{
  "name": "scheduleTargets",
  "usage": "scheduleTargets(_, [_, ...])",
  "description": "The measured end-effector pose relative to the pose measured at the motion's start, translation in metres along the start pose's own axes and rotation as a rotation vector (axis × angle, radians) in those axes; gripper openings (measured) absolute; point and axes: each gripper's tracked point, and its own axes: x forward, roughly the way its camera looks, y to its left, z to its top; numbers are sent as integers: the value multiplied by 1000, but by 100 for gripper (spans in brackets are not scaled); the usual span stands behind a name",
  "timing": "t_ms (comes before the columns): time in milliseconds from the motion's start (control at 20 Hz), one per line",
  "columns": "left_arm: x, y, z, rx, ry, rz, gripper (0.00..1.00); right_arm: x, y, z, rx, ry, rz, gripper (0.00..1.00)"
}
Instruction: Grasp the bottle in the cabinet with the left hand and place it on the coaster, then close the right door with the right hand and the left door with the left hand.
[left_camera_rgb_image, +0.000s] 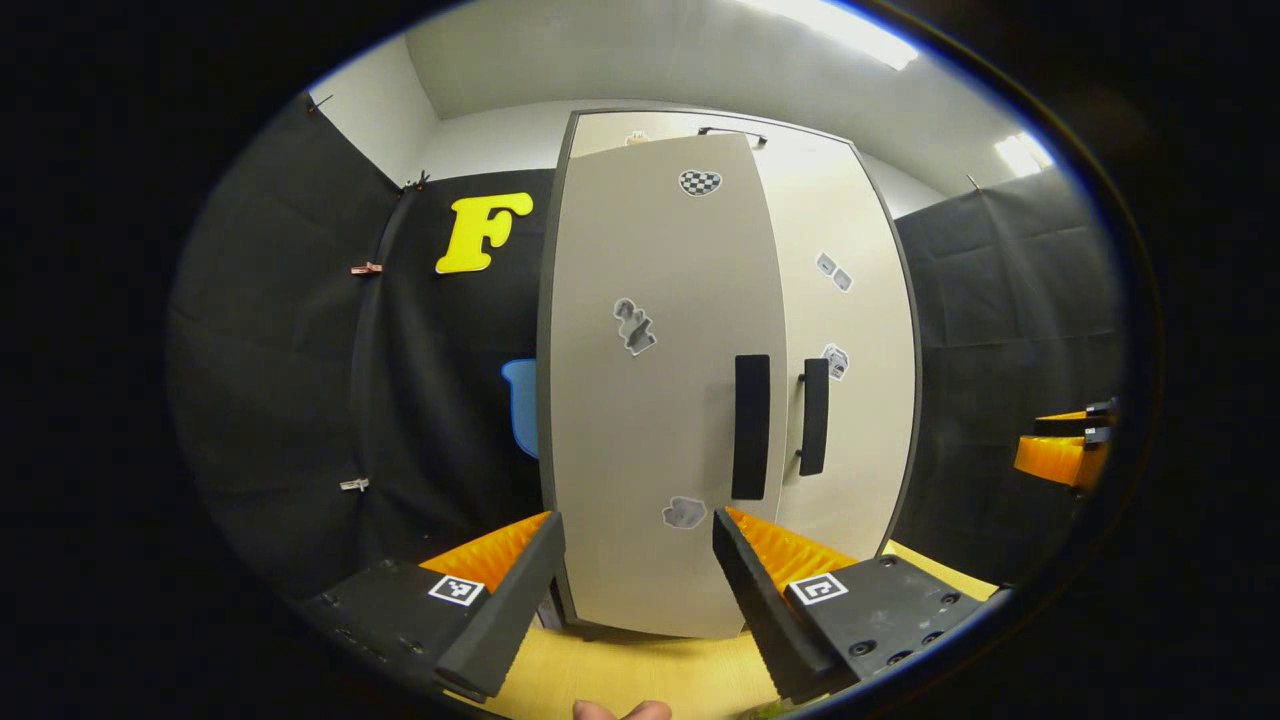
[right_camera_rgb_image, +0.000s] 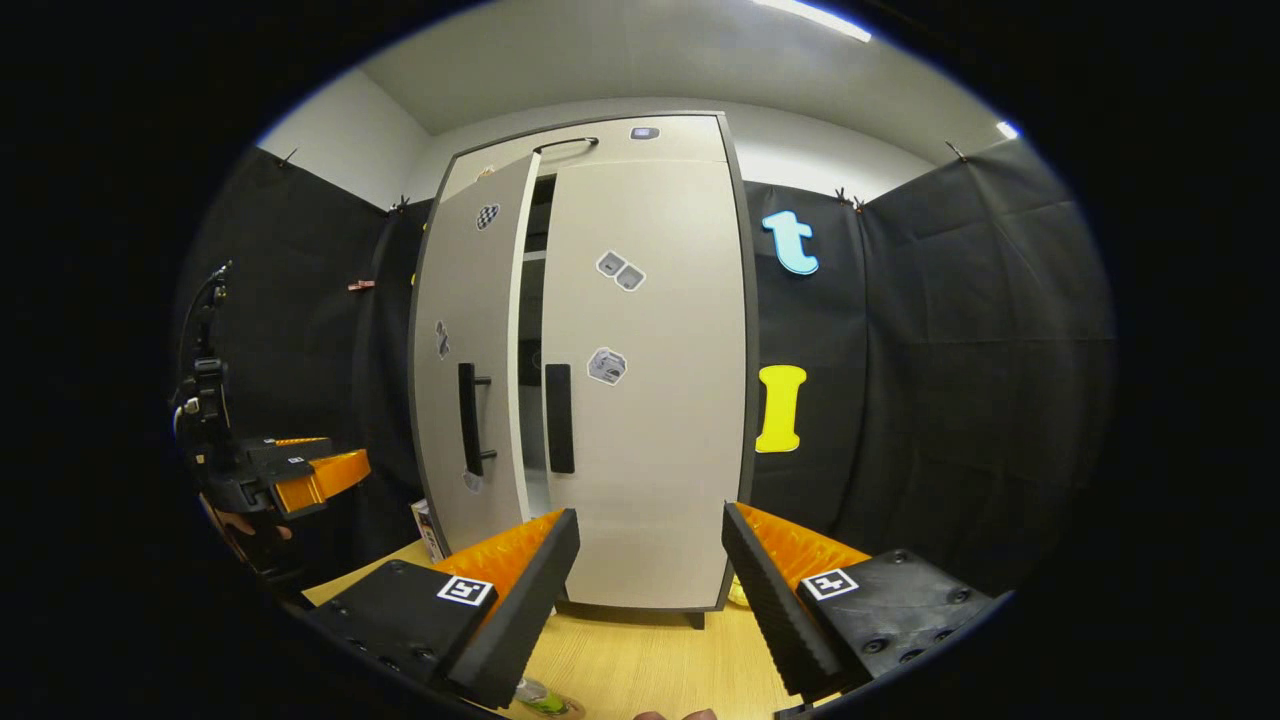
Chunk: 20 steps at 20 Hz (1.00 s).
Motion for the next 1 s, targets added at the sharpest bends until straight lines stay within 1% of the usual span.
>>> scheduleTargets(200, [-26,10,8,4,-13,18,95,-5,10,6,10,-10,1,96])
scheduleTargets(250, [-32,11,11,5,-18,18,92,-5,12,8,13,-13,2,96])
scheduleTargets(300, [-36,13,13,8,-22,20,95,-6,14,9,14,-14,4,96])
scheduleTargets(450, [-50,17,15,22,-29,27,95,-7,20,12,12,-21,7,96])
scheduleTargets(1000, [-67,27,5,-7,-13,32,95,-8,35,14,7,-26,12,96])
